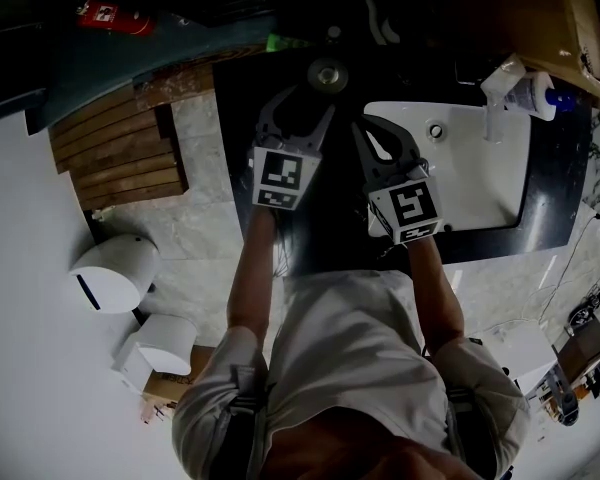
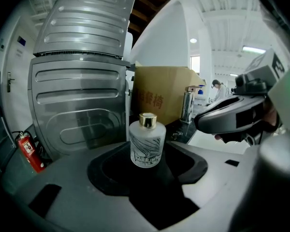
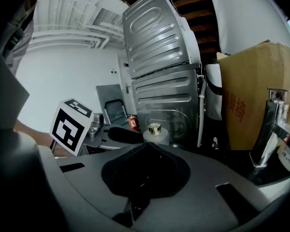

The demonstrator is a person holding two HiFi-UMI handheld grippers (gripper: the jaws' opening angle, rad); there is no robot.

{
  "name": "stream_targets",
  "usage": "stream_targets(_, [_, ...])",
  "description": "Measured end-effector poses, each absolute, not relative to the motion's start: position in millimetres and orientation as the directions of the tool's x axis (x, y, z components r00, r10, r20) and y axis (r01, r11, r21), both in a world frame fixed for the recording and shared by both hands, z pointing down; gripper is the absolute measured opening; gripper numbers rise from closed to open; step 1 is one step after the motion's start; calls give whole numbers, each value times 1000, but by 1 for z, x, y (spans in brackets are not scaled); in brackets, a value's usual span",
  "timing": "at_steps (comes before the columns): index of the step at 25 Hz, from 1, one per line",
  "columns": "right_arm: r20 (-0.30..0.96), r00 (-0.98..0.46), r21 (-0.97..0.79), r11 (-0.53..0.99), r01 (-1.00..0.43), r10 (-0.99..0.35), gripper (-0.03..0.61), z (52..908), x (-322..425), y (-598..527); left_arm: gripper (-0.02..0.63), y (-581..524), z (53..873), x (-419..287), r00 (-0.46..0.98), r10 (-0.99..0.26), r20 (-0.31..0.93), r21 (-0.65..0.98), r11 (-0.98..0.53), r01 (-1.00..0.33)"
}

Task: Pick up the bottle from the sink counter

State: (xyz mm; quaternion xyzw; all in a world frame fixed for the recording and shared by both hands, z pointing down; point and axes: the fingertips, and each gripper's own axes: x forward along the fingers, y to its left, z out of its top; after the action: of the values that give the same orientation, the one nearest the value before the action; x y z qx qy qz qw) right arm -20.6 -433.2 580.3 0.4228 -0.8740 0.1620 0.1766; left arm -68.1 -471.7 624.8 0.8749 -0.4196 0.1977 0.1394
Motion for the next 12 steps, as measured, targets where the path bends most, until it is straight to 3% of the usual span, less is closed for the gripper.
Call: stream_targets(12, [459,-577,-136,588,-797,-675,-3,586,-18,-434,281,-490,634,-53,605,-652,457,93,-641,-762])
